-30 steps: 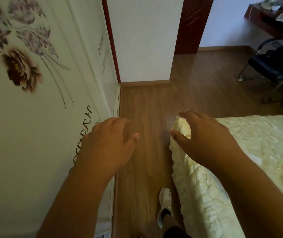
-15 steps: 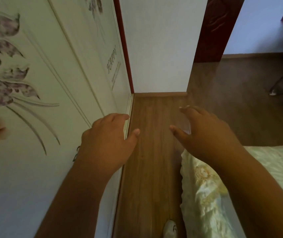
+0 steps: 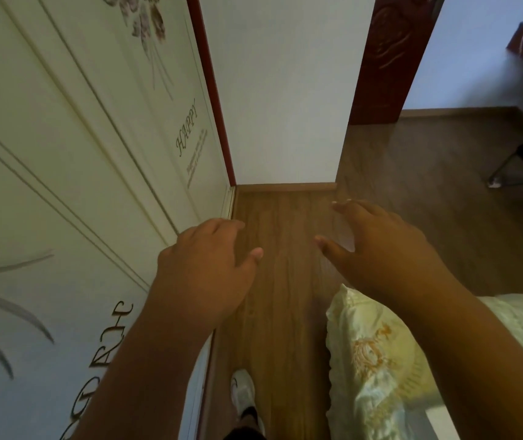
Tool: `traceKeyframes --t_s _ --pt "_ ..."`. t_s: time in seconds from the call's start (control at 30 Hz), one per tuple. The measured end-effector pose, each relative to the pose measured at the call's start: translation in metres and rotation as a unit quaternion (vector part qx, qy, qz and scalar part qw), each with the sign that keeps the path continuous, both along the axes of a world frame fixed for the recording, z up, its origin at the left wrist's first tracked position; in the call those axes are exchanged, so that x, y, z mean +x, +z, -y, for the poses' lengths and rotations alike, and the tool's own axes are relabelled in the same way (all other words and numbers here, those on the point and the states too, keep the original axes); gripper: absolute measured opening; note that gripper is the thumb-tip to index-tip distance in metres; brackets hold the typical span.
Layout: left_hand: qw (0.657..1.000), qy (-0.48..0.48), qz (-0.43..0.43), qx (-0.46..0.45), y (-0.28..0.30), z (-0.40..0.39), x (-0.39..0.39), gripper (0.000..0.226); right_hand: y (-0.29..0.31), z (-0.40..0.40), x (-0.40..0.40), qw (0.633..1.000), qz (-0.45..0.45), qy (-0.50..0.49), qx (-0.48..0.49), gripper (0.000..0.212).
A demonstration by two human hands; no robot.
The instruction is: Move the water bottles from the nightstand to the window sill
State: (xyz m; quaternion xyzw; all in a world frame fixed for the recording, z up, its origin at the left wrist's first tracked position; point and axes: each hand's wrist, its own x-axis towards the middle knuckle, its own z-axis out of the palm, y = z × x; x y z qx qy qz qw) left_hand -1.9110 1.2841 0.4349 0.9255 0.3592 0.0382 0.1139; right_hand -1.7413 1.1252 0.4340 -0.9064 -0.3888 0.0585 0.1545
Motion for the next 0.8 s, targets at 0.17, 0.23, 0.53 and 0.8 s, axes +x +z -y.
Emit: traceKeyframes --t_s 0.17,0.23,0.53,0.8 --pt "0.999 -0.028 0.003 -0.017 -0.008 -0.041 0.04 0.063 -0.007 -0.031 0.028 0.999 0.008 -0.033 -0.015 0.072" --pt "0.999 -0.046 0.013 -0.017 -0.007 -0.064 0.059 0.063 -0.006 -0.048 0.041 0.998 0.017 -0.054 -0.022 0.073" --pt "0.996 -0.092 0.016 -0.014 -0.005 -0.181 0.131 0.065 -0.003 -0.153 0.088 0.994 0.018 -0.1 -0.039 0.075" --pt "0.995 -0.096 -0.008 -0.038 -0.021 -0.253 0.159 0.063 -0.016 -0.214 0.111 0.992 0.004 -0.105 -0.067 0.076"
